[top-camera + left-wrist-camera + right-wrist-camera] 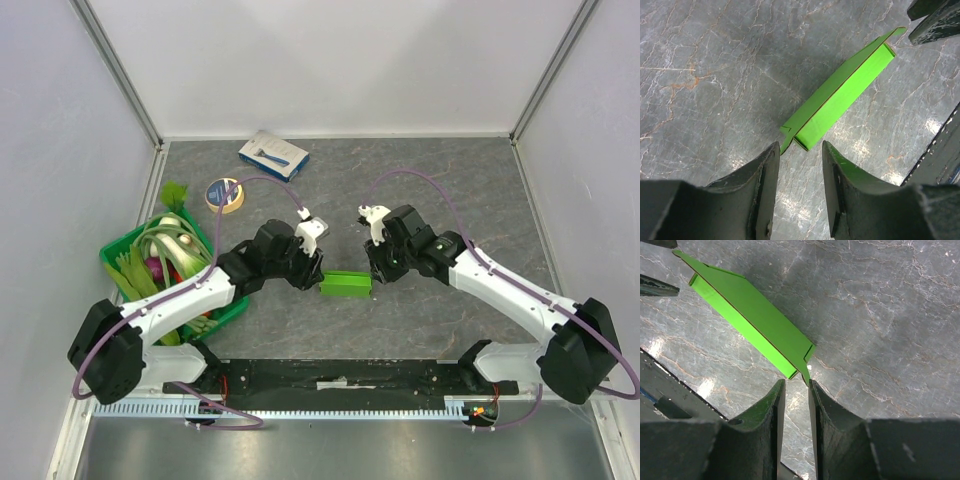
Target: Fold the paper box
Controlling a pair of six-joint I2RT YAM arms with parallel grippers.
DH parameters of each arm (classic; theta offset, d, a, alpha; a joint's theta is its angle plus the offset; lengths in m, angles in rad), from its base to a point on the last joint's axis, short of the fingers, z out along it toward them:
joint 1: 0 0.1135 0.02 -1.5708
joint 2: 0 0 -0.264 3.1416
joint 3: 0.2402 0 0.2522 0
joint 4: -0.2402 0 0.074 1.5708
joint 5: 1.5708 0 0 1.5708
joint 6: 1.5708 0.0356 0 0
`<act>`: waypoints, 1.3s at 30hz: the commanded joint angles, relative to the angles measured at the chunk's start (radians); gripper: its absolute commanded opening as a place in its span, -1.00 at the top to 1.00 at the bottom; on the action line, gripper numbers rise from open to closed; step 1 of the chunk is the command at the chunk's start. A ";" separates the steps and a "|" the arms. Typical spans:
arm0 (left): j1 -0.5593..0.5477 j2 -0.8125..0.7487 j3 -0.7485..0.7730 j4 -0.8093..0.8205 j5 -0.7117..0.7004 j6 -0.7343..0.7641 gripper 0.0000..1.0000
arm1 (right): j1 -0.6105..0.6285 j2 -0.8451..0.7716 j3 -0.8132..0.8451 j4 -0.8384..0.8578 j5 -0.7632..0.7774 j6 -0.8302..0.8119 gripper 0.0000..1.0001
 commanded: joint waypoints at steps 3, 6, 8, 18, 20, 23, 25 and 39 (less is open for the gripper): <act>-0.001 0.028 0.059 -0.020 0.026 0.050 0.14 | 0.004 0.015 -0.002 0.029 0.012 -0.006 0.35; -0.003 0.029 0.058 -0.022 0.022 0.075 0.17 | 0.004 0.014 -0.004 0.029 0.015 -0.006 0.36; -0.001 0.029 0.056 -0.020 0.014 0.078 0.19 | 0.004 0.014 -0.004 0.029 0.017 -0.005 0.36; -0.003 0.039 0.062 -0.033 -0.007 0.075 0.38 | 0.007 0.021 -0.010 0.031 0.023 -0.011 0.40; -0.003 0.040 0.064 -0.033 -0.007 0.070 0.38 | 0.005 0.025 -0.012 0.029 0.024 -0.011 0.40; -0.001 0.039 0.067 -0.033 -0.007 0.069 0.39 | 0.008 0.034 -0.012 0.029 0.040 -0.012 0.41; -0.003 0.037 0.066 -0.031 -0.008 0.067 0.41 | 0.015 0.038 -0.012 0.032 0.044 -0.012 0.41; -0.004 0.052 0.075 -0.030 0.014 -0.008 0.74 | 0.047 0.061 0.014 0.042 0.038 0.073 1.00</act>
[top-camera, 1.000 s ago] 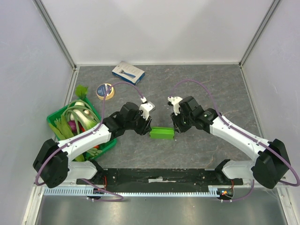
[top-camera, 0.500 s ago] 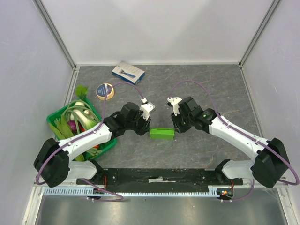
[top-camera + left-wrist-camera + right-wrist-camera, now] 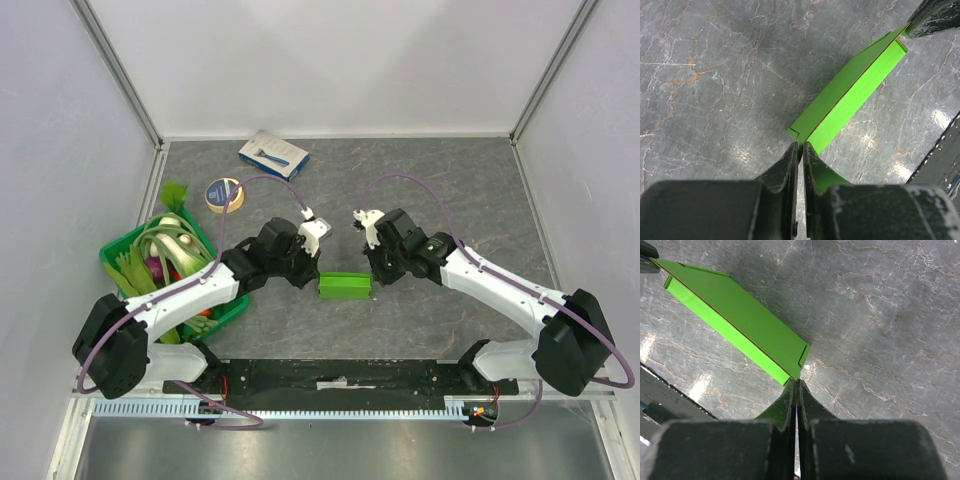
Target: Fold the paper box
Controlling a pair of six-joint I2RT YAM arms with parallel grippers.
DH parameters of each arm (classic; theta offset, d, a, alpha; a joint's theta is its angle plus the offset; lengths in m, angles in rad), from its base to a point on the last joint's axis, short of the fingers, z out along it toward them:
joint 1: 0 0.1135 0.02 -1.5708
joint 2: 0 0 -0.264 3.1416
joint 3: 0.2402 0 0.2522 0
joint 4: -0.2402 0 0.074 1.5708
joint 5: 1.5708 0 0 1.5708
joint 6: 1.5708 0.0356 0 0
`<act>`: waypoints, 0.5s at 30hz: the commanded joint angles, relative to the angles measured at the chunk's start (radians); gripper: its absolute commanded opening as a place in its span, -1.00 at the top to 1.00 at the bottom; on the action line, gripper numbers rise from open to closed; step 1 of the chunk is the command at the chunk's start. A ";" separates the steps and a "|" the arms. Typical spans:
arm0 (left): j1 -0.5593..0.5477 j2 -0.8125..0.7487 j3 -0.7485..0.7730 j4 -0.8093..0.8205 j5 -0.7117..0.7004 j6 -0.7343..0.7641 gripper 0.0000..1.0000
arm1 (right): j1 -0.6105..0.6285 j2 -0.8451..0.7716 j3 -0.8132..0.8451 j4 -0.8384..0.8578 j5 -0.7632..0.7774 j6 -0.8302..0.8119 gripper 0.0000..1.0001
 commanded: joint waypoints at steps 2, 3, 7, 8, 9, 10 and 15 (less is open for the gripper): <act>-0.004 0.015 0.051 0.011 0.024 -0.073 0.76 | 0.015 0.008 0.022 0.027 -0.011 0.092 1.00; -0.004 0.012 0.051 0.013 0.026 -0.084 0.79 | 0.017 0.010 0.022 0.027 -0.013 0.104 1.00; -0.010 0.001 0.056 0.014 0.009 -0.125 0.85 | 0.019 0.013 0.025 0.024 0.006 0.162 1.00; -0.010 -0.001 0.059 0.011 0.009 -0.131 0.85 | 0.020 0.011 0.027 0.024 0.010 0.190 1.00; -0.013 -0.001 0.060 0.008 0.009 -0.139 0.85 | 0.019 0.011 0.027 0.026 0.023 0.208 1.00; -0.011 0.001 0.065 0.005 0.011 -0.160 0.85 | 0.019 0.013 0.027 0.026 0.029 0.225 1.00; -0.014 0.025 0.096 -0.019 0.020 -0.260 0.96 | 0.041 0.021 0.025 0.026 0.064 0.291 1.00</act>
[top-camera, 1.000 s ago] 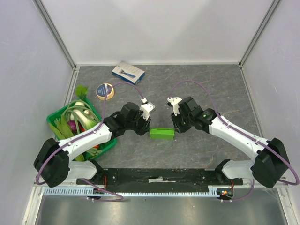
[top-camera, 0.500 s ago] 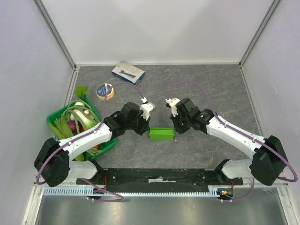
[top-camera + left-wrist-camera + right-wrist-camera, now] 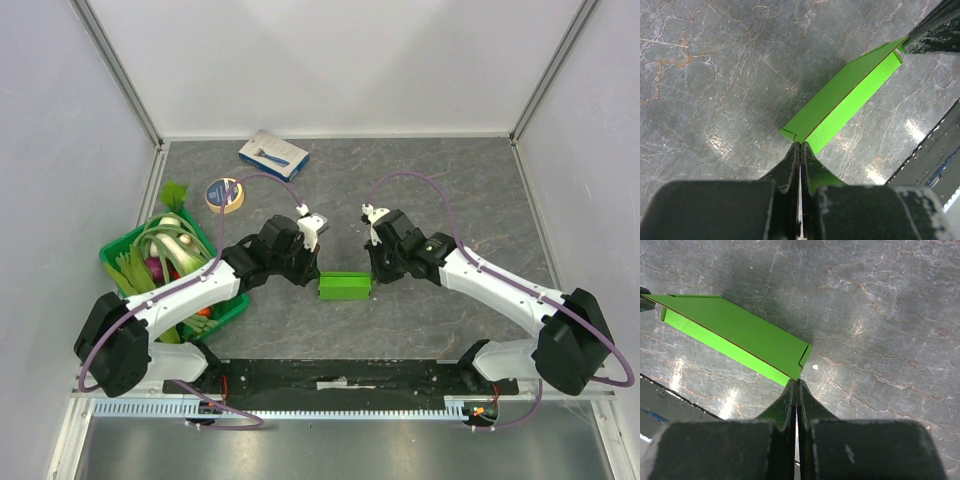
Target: Fold the paper box
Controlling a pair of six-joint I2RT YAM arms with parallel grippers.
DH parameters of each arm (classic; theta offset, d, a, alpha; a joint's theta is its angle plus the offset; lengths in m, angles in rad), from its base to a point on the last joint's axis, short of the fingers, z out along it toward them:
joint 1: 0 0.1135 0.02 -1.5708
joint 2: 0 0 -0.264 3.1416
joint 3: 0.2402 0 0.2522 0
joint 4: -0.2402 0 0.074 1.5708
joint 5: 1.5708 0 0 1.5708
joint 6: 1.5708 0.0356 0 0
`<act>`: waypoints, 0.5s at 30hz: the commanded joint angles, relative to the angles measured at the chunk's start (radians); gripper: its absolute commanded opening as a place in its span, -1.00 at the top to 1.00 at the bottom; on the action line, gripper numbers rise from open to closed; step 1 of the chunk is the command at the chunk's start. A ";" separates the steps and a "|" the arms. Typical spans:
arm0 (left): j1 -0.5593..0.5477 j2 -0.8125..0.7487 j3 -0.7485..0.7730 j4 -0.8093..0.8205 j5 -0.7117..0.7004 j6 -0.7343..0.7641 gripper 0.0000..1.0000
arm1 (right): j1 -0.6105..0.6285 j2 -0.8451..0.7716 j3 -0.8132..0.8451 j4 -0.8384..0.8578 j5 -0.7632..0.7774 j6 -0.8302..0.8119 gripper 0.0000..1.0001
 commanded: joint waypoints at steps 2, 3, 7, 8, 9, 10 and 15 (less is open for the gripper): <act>-0.014 0.028 0.097 -0.007 0.029 -0.175 0.96 | 0.037 0.016 0.023 0.024 0.049 0.101 1.00; -0.016 0.039 0.104 -0.016 0.026 -0.191 0.96 | 0.042 0.014 0.022 0.024 0.057 0.106 1.00; -0.023 0.054 0.120 -0.033 0.008 -0.315 0.96 | 0.057 0.007 0.017 0.029 0.085 0.135 1.00; -0.034 0.051 0.123 -0.033 -0.017 -0.340 0.96 | 0.060 0.005 0.017 0.029 0.095 0.141 1.00; -0.040 0.051 0.123 -0.033 -0.046 -0.360 0.96 | 0.069 0.004 0.016 0.030 0.100 0.147 1.00; -0.048 0.056 0.123 -0.030 -0.061 -0.397 0.96 | 0.072 -0.002 0.015 0.033 0.106 0.153 1.00; -0.108 0.073 0.140 -0.059 -0.226 -0.484 0.96 | 0.088 -0.021 -0.003 0.050 0.126 0.196 1.00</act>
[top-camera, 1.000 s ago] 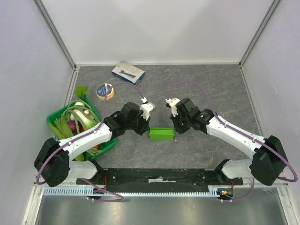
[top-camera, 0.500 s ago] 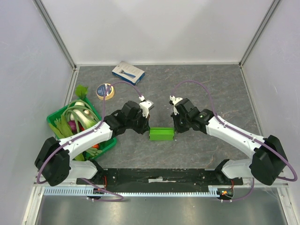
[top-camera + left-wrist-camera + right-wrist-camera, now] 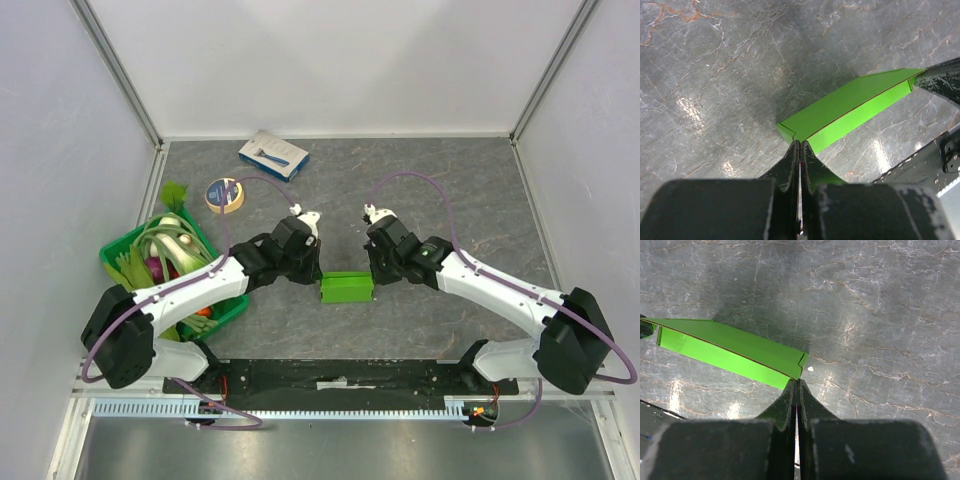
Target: Fold the paper box
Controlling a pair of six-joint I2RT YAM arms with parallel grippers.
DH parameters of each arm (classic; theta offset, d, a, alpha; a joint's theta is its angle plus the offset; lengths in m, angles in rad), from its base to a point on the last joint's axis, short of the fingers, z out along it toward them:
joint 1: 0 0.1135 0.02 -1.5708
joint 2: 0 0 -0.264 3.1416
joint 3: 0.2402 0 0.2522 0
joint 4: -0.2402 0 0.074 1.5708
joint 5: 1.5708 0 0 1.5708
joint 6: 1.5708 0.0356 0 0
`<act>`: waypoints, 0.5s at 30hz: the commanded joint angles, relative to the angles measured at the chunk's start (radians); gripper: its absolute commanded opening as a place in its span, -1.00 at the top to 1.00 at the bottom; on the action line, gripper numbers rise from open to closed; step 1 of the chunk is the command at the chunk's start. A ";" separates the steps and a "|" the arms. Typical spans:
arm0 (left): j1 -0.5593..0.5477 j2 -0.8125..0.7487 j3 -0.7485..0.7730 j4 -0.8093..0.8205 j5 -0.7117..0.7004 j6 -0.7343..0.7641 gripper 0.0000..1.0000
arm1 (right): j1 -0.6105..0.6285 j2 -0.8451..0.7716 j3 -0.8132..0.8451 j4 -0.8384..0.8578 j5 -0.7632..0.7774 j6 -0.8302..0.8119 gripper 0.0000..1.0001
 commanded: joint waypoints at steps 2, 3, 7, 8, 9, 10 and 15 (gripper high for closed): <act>-0.074 0.029 0.068 0.035 -0.122 -0.204 0.96 | 0.035 -0.025 -0.006 0.060 -0.020 0.085 1.00; -0.075 0.032 0.072 0.027 -0.151 -0.218 0.96 | 0.040 -0.028 -0.012 0.061 -0.017 0.088 1.00; -0.091 0.049 0.104 -0.013 -0.207 -0.305 0.96 | 0.055 -0.032 -0.023 0.072 -0.010 0.102 1.00; -0.098 0.058 0.118 -0.020 -0.221 -0.324 0.96 | 0.058 -0.033 -0.024 0.075 -0.009 0.105 1.00; -0.103 0.061 0.124 -0.031 -0.239 -0.339 0.96 | 0.066 -0.035 -0.027 0.075 -0.006 0.109 1.00; -0.109 0.067 0.129 -0.034 -0.248 -0.362 0.96 | 0.069 -0.035 -0.029 0.078 -0.001 0.111 1.00; -0.157 0.101 0.161 -0.068 -0.323 -0.402 0.96 | 0.081 -0.039 -0.040 0.086 0.010 0.123 1.00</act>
